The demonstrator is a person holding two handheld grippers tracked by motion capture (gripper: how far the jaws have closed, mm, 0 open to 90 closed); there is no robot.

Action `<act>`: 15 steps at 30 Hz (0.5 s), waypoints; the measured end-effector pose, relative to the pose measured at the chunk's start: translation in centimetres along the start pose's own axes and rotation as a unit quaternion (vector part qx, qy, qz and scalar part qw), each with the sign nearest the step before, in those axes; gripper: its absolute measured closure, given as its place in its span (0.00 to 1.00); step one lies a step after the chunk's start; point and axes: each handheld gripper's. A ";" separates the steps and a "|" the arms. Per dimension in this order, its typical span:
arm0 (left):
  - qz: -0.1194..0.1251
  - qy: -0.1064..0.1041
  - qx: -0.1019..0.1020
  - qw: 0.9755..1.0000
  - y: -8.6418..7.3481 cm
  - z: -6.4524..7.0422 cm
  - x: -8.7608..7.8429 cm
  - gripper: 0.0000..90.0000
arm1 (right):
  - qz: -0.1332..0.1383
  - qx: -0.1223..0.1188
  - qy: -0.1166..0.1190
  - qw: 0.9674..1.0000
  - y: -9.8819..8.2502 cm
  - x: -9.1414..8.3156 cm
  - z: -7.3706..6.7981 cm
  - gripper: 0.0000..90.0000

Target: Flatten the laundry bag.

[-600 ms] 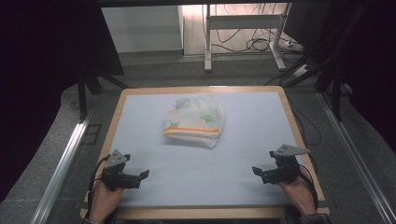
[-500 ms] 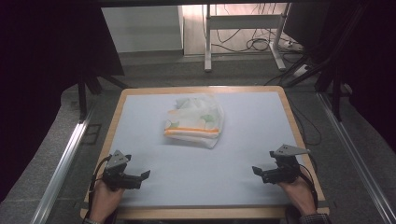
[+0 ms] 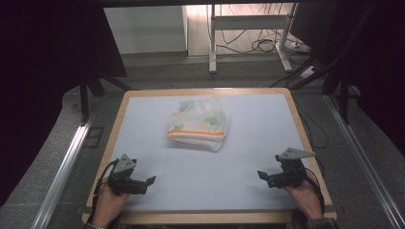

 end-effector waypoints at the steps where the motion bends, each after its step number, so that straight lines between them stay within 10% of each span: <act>1: -0.001 0.000 0.000 1.000 0.0 0.0 0.0 0.02 | -0.002 0.000 -0.001 1.000 0.0 0.0 0.0 0.04; 15: 0.003 -0.001 -0.012 1.000 0.2 0.0 0.0 0.02 | 0.000 -0.005 -0.005 1.000 0.3 0.2 -0.5 0.04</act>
Point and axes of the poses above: each handheld gripper's, and its own axes: x roughly forward along the jaws, y roughly out of its top, z roughly to its right, and after that the axes turned 12 degrees about x, right-handed
